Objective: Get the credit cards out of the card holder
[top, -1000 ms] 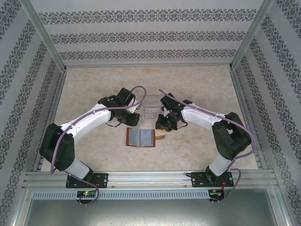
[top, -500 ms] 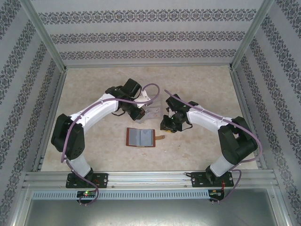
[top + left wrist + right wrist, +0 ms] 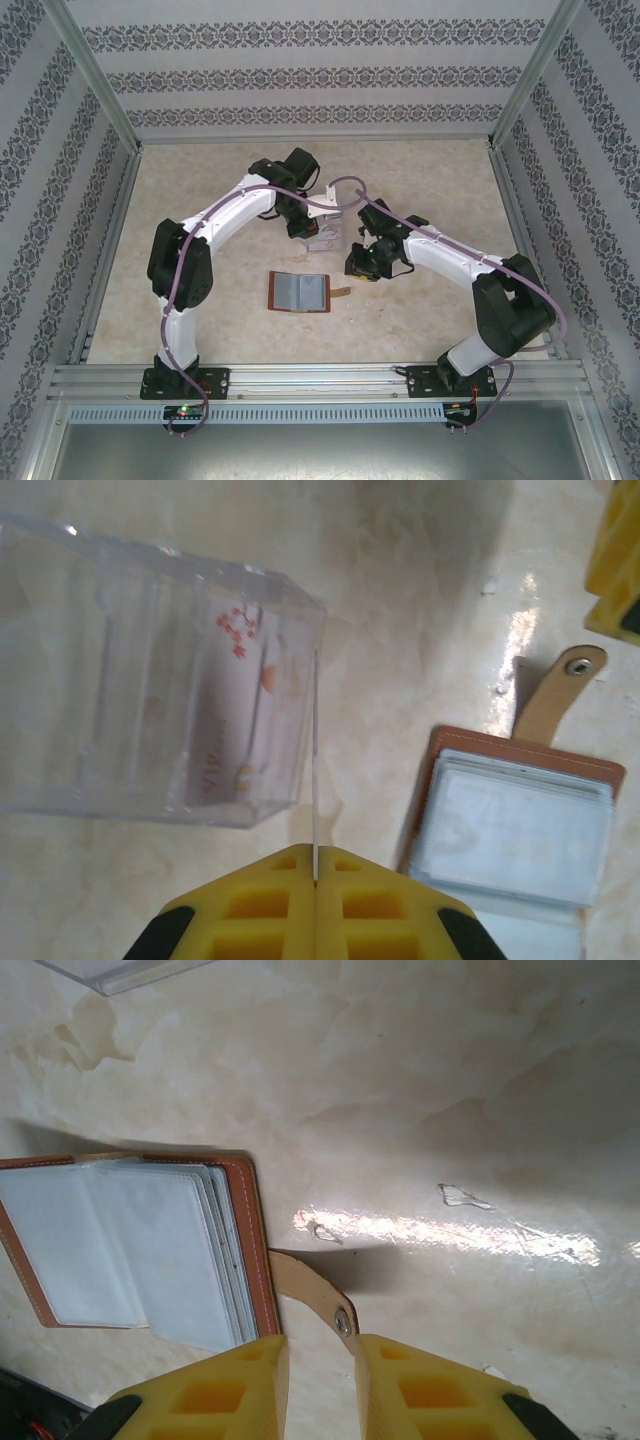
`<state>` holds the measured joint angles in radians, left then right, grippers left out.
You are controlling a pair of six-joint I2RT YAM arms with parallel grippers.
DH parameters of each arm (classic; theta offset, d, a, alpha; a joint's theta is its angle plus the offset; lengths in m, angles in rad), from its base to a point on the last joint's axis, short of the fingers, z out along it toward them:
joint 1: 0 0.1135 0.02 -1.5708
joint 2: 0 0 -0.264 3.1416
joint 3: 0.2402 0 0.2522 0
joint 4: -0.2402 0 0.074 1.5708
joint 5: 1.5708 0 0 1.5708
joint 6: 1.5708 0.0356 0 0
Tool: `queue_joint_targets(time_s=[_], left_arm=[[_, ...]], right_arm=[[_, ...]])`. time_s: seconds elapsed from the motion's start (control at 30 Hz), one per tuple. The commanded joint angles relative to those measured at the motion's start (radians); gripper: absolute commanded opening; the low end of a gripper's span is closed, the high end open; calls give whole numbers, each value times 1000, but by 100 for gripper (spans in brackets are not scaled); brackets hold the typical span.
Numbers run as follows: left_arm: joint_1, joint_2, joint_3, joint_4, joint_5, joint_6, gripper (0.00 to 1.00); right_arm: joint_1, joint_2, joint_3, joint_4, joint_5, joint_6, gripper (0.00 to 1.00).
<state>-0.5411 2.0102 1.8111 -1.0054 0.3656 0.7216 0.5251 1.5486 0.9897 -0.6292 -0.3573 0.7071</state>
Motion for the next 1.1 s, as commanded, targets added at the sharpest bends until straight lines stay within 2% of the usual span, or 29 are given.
queue_joint_targets(time_s=[0.0,0.57,1.07], left_arm=[[0,47,87,-95,-15,89,0],[-3,210,312,-152,-110,151,0],[-2,318,464,-218,-130,158,0]], right_arm=[[-11,-31,-20,-24,26,-6,26],[-37,-40,-7,-24,27,-3,26],[-60,-44,-6,-33,20,-18,26]])
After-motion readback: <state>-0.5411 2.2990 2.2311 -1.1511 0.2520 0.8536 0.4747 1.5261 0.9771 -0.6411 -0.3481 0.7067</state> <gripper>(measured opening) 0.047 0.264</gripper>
